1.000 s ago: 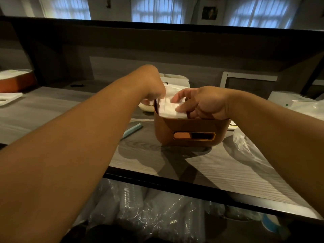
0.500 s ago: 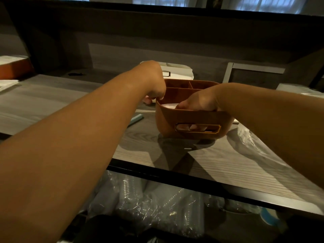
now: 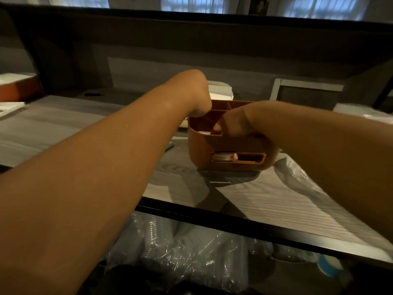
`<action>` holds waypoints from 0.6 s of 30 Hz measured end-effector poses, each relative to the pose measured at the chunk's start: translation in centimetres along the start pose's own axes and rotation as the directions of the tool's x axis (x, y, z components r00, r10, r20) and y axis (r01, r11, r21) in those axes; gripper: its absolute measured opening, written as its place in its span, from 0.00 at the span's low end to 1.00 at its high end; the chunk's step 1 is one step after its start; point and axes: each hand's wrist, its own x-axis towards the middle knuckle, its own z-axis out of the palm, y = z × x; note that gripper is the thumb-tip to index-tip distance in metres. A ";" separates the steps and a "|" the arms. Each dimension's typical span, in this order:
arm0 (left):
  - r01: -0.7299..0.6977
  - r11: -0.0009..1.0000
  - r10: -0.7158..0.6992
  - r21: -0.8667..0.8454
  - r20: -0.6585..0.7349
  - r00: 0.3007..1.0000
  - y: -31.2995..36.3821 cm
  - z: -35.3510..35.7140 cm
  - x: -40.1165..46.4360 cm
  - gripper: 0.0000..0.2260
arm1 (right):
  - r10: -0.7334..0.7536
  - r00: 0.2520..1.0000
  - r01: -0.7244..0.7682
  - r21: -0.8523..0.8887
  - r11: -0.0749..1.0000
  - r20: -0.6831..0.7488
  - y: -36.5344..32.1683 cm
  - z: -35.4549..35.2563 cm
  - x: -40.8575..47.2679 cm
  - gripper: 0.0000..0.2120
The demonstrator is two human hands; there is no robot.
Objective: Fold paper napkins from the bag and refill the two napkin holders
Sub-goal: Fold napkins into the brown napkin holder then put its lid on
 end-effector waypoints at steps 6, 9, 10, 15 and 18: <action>-0.168 0.974 0.151 -0.153 -0.115 0.982 5.3 -0.2 -1.5 0.09 | -0.021 0.941 0.101 0.222 0.970 -0.336 4.5 -4.1 -7.8 0.07; -0.327 0.870 0.273 -0.370 -0.190 0.943 10.4 1.3 -3.0 0.10 | 0.091 0.805 0.135 0.331 0.934 -0.586 9.8 -4.1 -13.6 0.05; -0.375 0.819 0.324 -0.434 -0.188 0.927 12.3 2.4 -3.6 0.10 | 0.157 0.768 0.139 0.401 0.905 -0.621 11.8 -3.3 -14.9 0.05; -0.399 0.719 0.505 -0.569 0.033 0.863 20.2 9.8 -5.7 0.13 | 0.314 0.761 -0.084 0.395 0.915 -0.568 20.8 3.7 -16.3 0.09; -0.348 0.754 0.487 -0.557 0.119 0.865 21.3 13.6 -5.6 0.15 | 0.305 0.745 -0.254 0.169 0.952 -0.593 22.7 6.8 -14.3 0.15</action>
